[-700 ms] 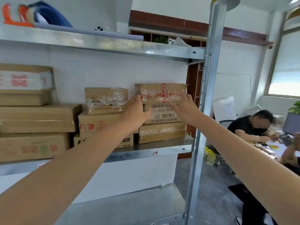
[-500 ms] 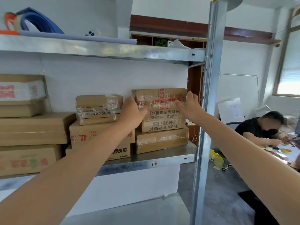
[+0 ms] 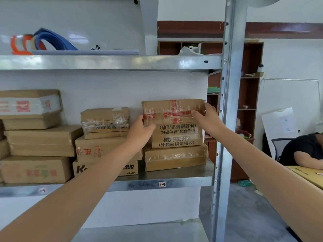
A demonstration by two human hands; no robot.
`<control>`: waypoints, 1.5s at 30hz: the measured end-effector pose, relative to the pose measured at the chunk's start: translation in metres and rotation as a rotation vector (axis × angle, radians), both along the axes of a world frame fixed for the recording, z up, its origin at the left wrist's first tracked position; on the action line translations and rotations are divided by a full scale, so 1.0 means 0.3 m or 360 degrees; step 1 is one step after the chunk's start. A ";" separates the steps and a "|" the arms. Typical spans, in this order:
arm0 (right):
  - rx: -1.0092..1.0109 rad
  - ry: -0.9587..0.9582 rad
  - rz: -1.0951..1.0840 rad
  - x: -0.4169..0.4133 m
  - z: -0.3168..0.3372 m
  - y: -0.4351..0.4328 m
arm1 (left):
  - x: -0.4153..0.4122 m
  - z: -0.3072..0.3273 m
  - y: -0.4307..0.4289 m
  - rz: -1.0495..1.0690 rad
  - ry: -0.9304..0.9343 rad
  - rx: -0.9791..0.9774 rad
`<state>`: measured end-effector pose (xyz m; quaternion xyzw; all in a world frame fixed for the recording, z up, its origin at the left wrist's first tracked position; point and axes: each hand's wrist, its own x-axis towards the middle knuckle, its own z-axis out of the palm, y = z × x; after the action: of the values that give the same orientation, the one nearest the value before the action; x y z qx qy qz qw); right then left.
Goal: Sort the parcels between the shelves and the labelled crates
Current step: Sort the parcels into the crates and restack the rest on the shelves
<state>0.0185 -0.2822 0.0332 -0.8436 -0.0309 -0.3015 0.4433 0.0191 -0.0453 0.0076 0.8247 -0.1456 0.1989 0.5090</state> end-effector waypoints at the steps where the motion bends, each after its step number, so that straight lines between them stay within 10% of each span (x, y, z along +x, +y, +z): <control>1: -0.0012 -0.0041 -0.0002 -0.013 0.001 -0.003 | -0.015 0.006 0.000 0.0031 -0.0021 -0.0061; 13: 0.0264 -0.0368 0.0300 -0.244 -0.059 0.000 | -0.322 -0.094 0.052 0.0240 -0.0160 -0.0580; 29: 0.0724 0.0114 0.0757 -0.444 -0.463 0.287 | -0.772 -0.456 0.294 0.0820 -0.0018 -0.1006; 45: 0.0256 0.0555 0.1396 -0.581 -0.788 1.033 | -1.198 -0.770 0.789 0.1529 0.0127 -0.1029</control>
<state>-0.1559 0.0277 -0.2033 -0.7520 -0.2859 0.0587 0.5911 -0.3404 0.1915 -0.2232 0.6079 0.3325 0.4106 0.5927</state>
